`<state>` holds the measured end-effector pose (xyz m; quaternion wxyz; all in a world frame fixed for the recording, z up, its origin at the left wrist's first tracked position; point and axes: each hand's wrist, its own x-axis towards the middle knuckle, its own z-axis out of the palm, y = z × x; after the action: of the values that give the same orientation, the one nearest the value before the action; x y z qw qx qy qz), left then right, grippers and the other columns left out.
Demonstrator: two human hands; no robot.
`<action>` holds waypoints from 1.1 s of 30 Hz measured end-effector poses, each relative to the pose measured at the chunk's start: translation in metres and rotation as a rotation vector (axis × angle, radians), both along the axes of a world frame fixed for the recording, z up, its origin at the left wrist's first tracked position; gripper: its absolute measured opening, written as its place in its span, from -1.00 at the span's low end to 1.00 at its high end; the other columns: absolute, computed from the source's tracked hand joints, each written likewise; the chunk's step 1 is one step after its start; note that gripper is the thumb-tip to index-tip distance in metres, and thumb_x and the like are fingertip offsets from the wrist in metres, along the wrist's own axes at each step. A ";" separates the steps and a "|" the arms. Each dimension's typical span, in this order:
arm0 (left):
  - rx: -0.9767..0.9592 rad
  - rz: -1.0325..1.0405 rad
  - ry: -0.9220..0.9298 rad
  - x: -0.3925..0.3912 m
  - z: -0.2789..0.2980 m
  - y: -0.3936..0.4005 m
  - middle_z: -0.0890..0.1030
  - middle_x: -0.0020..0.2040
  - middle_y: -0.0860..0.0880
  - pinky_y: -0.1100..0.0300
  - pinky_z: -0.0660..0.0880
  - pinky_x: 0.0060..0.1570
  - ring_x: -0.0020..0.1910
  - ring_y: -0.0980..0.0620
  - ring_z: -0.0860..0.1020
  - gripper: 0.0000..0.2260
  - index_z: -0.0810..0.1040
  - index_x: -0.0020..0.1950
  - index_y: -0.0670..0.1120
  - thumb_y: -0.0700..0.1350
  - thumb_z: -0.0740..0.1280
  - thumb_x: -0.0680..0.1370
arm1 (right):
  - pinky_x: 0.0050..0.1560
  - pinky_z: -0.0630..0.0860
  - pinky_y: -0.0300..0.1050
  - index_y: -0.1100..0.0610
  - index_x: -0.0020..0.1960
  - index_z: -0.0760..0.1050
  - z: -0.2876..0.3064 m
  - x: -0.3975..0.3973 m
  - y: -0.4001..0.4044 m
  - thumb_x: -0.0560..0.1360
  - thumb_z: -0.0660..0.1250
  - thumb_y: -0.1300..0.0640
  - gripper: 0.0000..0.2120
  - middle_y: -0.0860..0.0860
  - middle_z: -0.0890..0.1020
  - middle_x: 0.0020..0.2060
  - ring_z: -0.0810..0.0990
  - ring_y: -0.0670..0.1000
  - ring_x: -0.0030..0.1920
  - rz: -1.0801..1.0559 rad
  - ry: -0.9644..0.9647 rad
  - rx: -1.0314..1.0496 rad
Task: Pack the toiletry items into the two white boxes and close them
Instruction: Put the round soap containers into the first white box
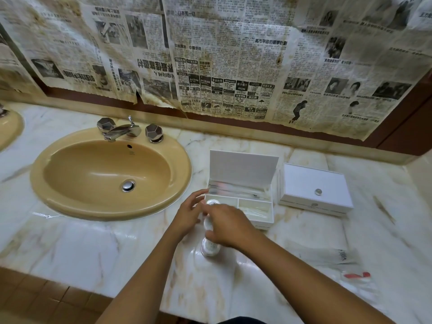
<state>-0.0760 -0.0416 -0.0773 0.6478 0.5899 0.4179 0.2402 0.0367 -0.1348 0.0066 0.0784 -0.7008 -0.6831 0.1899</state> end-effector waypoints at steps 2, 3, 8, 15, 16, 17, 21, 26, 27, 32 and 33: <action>0.002 -0.007 0.025 0.000 0.000 0.000 0.60 0.21 0.03 -0.01 0.58 -0.06 0.14 0.01 0.58 -0.73 0.50 0.26 0.19 -0.11 0.22 0.64 | -0.10 0.41 -0.09 0.04 0.14 0.44 0.004 0.012 0.006 0.43 0.31 0.03 -0.71 0.01 0.61 0.05 0.56 0.10 0.08 -0.092 -0.004 0.051; 0.007 -0.006 0.033 0.000 0.001 0.000 0.59 0.22 0.04 0.06 0.58 -0.10 0.16 0.04 0.57 -0.73 0.50 0.27 0.19 -0.11 0.22 0.64 | -0.09 0.42 -0.09 0.06 0.11 0.44 0.004 0.018 0.009 0.43 0.31 0.00 -0.72 0.02 0.61 0.03 0.56 0.11 0.07 -0.137 -0.015 0.062; 0.022 -0.007 0.053 0.000 0.004 -0.001 0.57 0.23 0.06 0.27 0.51 -0.17 0.11 0.18 0.54 -0.74 0.49 0.28 0.16 -0.10 0.22 0.64 | -0.11 0.43 -0.09 0.09 0.02 0.47 -0.006 0.040 0.019 0.42 0.33 -0.06 -0.73 0.08 0.61 -0.04 0.57 0.14 -0.01 -0.284 -0.073 0.008; 0.021 -0.004 0.058 0.000 0.005 -0.002 0.58 0.22 0.06 0.25 0.51 -0.16 0.09 0.20 0.55 -0.75 0.48 0.29 0.15 -0.08 0.22 0.64 | -0.14 0.41 -0.13 0.10 0.01 0.52 -0.022 0.044 0.032 0.42 0.34 -0.01 -0.76 0.07 0.61 -0.02 0.58 0.12 0.00 -0.327 -0.104 -0.121; 0.021 -0.003 0.058 0.000 0.005 -0.002 0.58 0.22 0.06 0.25 0.51 -0.15 0.09 0.19 0.55 -0.75 0.48 0.29 0.16 -0.08 0.22 0.64 | -0.16 0.40 -0.13 0.10 0.02 0.52 -0.023 0.044 0.033 0.41 0.35 -0.01 -0.74 0.06 0.60 -0.01 0.58 0.12 -0.01 -0.334 -0.104 -0.132; 0.022 -0.002 0.058 0.000 0.005 -0.002 0.58 0.22 0.06 0.24 0.52 -0.15 0.09 0.19 0.55 -0.75 0.48 0.29 0.16 -0.08 0.22 0.64 | -0.17 0.39 -0.14 0.10 0.03 0.53 -0.024 0.044 0.035 0.40 0.37 -0.02 -0.73 0.06 0.60 -0.01 0.58 0.11 -0.01 -0.337 -0.106 -0.141; 0.021 -0.004 0.063 0.000 0.006 -0.002 0.58 0.22 0.06 0.25 0.51 -0.16 0.08 0.21 0.56 -0.75 0.48 0.29 0.16 -0.08 0.22 0.64 | -0.16 0.38 -0.14 0.11 0.04 0.52 -0.029 0.043 0.041 0.40 0.41 -0.12 -0.65 0.07 0.61 0.00 0.59 0.11 0.01 -0.332 -0.125 -0.175; 0.017 -0.006 0.059 0.000 0.007 -0.002 0.59 0.21 0.05 0.37 0.50 -0.26 0.00 0.29 0.58 -0.74 0.47 0.31 0.12 -0.11 0.21 0.64 | -0.10 0.41 -0.12 0.13 0.11 0.49 -0.030 0.042 0.043 0.44 0.38 -0.05 -0.66 0.08 0.59 0.06 0.58 0.13 0.07 -0.349 -0.132 -0.214; 0.014 -0.004 0.057 0.000 0.007 -0.002 0.59 0.21 0.05 0.38 0.49 -0.27 -0.01 0.29 0.58 -0.74 0.47 0.31 0.11 -0.11 0.21 0.64 | -0.11 0.41 -0.12 0.13 0.11 0.49 -0.030 0.042 0.044 0.45 0.37 0.00 -0.71 0.08 0.59 0.06 0.58 0.13 0.07 -0.350 -0.140 -0.219; 0.013 -0.003 0.060 0.000 0.008 -0.002 0.58 0.19 0.07 0.39 0.48 -0.29 -0.04 0.36 0.57 -0.73 0.48 0.31 0.09 -0.13 0.21 0.64 | -0.16 0.38 -0.15 0.13 0.04 0.52 -0.034 0.040 0.043 0.45 0.30 0.23 -0.83 0.09 0.62 0.02 0.60 0.14 0.02 -0.349 -0.175 -0.199; 0.011 -0.001 0.058 0.000 0.008 -0.003 0.58 0.18 0.08 0.39 0.48 -0.30 -0.07 0.39 0.57 -0.73 0.47 0.32 0.07 -0.14 0.21 0.64 | -0.16 0.38 -0.15 0.13 0.03 0.53 -0.035 0.040 0.042 0.45 0.29 0.24 -0.83 0.09 0.62 0.02 0.60 0.15 0.02 -0.346 -0.172 -0.198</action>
<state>-0.0757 -0.0442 -0.0691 0.6325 0.6003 0.4348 0.2249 0.0767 -0.0925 -0.0284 -0.0180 -0.8256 -0.5347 0.1792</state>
